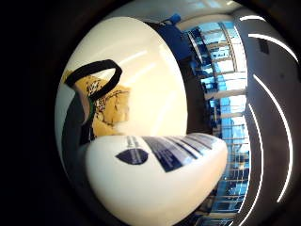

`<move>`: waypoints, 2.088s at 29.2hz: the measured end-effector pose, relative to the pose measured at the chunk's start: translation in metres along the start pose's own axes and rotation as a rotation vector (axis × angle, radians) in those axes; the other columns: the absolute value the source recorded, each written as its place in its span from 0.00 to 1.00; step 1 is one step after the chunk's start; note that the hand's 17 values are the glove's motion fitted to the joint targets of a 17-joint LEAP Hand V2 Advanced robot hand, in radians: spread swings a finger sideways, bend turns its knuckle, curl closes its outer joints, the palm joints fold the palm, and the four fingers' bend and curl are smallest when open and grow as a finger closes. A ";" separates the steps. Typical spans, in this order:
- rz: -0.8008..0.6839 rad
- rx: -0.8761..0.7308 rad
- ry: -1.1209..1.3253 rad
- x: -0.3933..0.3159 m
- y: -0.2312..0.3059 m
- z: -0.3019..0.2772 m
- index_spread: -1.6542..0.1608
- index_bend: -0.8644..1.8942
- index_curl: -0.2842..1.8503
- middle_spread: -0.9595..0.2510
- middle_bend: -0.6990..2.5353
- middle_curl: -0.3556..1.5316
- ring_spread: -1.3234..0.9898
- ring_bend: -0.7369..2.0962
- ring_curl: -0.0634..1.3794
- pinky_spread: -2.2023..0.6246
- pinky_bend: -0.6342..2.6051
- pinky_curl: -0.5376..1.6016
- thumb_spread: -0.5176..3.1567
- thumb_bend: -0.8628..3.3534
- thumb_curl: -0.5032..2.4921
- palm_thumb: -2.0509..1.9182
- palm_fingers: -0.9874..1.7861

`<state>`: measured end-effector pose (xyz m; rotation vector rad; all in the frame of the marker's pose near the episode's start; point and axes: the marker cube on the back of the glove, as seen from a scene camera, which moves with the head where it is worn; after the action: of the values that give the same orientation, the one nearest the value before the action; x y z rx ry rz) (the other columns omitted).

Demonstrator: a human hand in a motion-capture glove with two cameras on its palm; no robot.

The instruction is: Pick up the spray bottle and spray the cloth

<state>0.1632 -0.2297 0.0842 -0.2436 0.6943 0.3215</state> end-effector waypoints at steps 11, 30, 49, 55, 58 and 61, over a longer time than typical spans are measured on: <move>-0.034 0.170 -0.202 -0.015 -0.007 -0.054 0.75 0.42 0.40 0.63 0.43 0.47 0.48 0.48 0.37 0.69 0.32 0.49 0.21 0.20 0.43 0.75 0.84; -0.129 0.245 -1.078 -0.038 -0.024 -0.123 0.75 0.41 0.40 0.63 0.43 0.47 0.48 0.48 0.37 0.70 0.33 0.50 0.21 0.20 0.43 0.75 0.84; -0.217 0.156 -1.720 -0.137 -0.038 -0.125 0.75 0.41 0.40 0.63 0.43 0.47 0.48 0.49 0.37 0.70 0.33 0.50 0.21 0.20 0.43 0.75 0.84; -0.183 0.166 -1.752 -0.140 -0.044 -0.119 0.75 0.41 0.40 0.63 0.43 0.47 0.48 0.49 0.37 0.70 0.33 0.50 0.21 0.20 0.43 0.75 0.84; -0.179 0.170 -1.748 -0.136 -0.046 -0.122 0.75 0.41 0.40 0.63 0.43 0.47 0.48 0.49 0.37 0.70 0.33 0.50 0.21 0.20 0.43 0.75 0.84; -0.173 0.180 -1.733 -0.131 -0.048 -0.127 0.75 0.41 0.40 0.63 0.43 0.47 0.48 0.49 0.37 0.69 0.33 0.50 0.21 0.20 0.43 0.75 0.84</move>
<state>0.0116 -0.3422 0.0811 0.1885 -1.0041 0.1963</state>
